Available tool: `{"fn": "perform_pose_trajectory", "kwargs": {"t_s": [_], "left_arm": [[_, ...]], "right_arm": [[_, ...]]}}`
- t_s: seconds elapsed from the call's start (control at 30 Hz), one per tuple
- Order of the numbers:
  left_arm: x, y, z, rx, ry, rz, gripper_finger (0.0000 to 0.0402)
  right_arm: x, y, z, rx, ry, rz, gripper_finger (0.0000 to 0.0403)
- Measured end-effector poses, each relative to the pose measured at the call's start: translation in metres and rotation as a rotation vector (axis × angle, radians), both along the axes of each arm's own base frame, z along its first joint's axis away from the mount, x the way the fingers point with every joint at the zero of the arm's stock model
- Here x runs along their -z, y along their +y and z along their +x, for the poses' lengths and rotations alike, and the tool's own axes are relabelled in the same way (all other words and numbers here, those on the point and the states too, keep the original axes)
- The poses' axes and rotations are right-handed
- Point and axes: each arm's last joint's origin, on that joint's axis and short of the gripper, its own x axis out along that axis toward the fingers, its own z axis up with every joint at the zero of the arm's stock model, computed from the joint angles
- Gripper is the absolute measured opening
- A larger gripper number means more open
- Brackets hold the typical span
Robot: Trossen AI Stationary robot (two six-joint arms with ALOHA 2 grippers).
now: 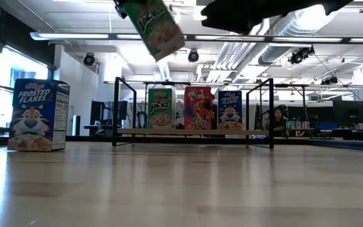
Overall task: Stack cereal on shelf
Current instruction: Put the green cereal box on the shelf aligned with the other green cereal boxes
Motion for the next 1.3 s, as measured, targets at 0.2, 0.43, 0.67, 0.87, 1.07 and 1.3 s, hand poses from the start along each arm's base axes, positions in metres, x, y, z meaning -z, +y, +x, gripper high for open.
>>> {"fn": "perform_pose_trajectory", "kwargs": {"t_s": [0.2, 0.43, 0.67, 0.87, 1.07, 1.3], "left_arm": [[0.007, 0.034, 0.004, -0.076, 0.165, 0.033, 0.0164], [0.028, 0.072, 0.037, -0.07, 0.334, 0.133, 0.0154], [0.047, 0.099, 0.064, -0.076, 0.508, 0.254, 0.0147], [0.066, 0.113, 0.076, -0.07, 0.577, 0.263, 0.0147], [0.071, 0.117, 0.079, -0.069, 0.604, 0.309, 0.0164], [0.07, 0.12, 0.08, -0.072, 0.59, 0.317, 0.021]], "right_arm": [[0.003, -0.002, -0.009, 0.022, 0.1, 0.0, 0.0186], [0.006, -0.002, -0.009, 0.024, 0.125, 0.021, 0.0114], [0.006, -0.001, -0.009, 0.002, 0.127, 0.026, 0.0099], [0.006, -0.001, -0.009, -0.001, 0.127, 0.027, 0.0099], [0.006, -0.001, -0.009, -0.001, 0.128, 0.026, 0.0099], [0.006, -0.001, -0.009, -0.001, 0.128, 0.027, 0.0099]]}}
